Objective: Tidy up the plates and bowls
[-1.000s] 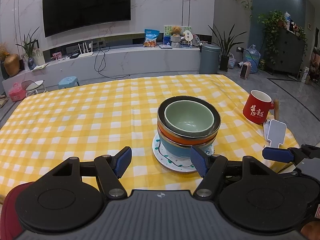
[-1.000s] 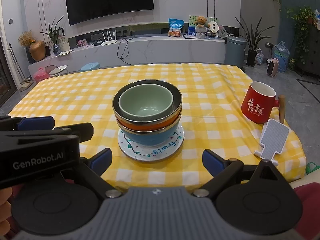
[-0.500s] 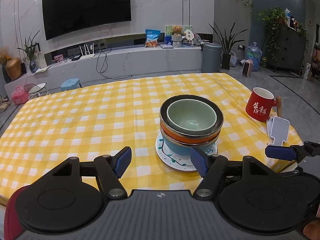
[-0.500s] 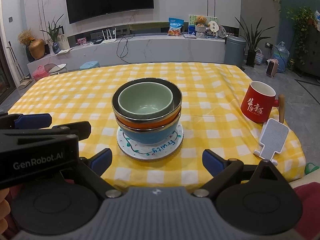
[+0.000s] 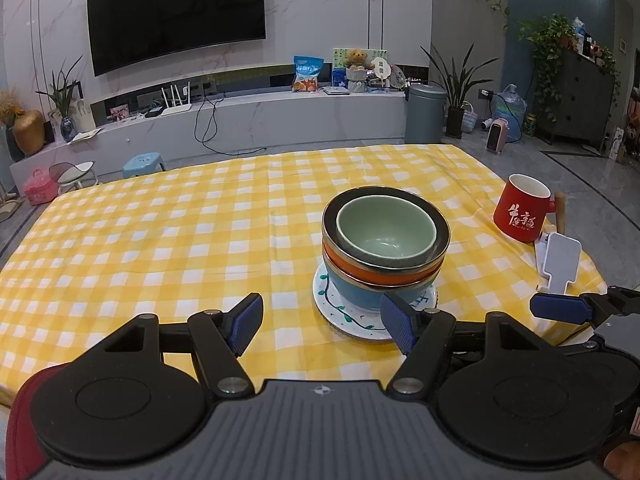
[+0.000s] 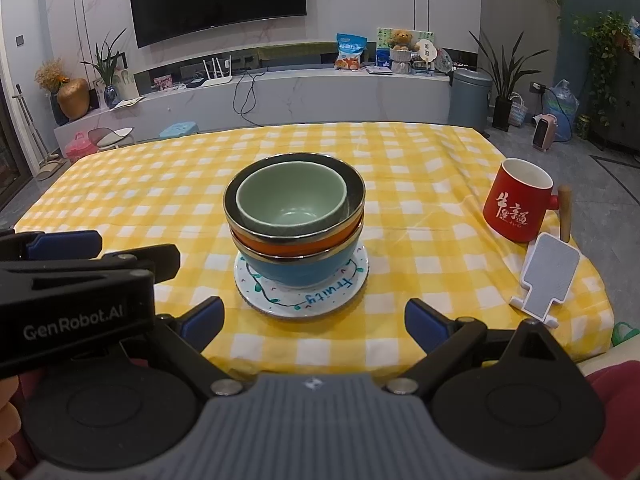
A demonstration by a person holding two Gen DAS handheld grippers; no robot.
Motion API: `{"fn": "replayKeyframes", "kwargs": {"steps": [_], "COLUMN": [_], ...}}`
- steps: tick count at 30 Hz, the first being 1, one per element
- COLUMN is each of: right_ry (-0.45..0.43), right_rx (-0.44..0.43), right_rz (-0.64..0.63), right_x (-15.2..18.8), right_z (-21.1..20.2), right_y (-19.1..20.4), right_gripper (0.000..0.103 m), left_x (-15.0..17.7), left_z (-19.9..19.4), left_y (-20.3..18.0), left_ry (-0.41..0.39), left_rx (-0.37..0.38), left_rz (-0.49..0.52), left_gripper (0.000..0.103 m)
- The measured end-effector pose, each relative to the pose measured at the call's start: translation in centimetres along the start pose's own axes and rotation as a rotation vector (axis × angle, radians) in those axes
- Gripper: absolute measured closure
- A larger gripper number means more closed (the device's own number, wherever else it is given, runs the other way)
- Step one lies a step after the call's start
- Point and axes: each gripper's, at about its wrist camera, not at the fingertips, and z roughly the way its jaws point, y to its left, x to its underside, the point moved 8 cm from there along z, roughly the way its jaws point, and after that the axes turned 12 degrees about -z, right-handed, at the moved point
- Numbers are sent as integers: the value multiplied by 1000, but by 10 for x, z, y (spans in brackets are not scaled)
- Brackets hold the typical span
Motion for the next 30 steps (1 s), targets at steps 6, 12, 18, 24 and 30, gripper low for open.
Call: {"fn": "replayKeyframes", "kwargs": {"steps": [6, 12, 18, 24, 30], "right_ry": [5, 7, 13, 17, 22], "right_rx": [-9, -10, -11, -14, -14], "right_rz": [7, 4, 4, 6, 10], "right_x": [1, 2, 3, 4, 6], "right_z": [2, 3, 5, 7, 10], "right_y": [0, 1, 0, 1, 0], "right_gripper": [8, 7, 7, 7, 7], "left_x": [0, 2, 4, 4, 5], "left_z": [2, 4, 5, 6, 7], "left_y": [1, 2, 2, 1, 2], "left_ry": [4, 13, 15, 18, 20], "left_rx": [-1, -4, -6, -6, -9], "left_rz": [0, 7, 8, 8, 3], "left_gripper": [24, 24, 24, 24, 24]}}
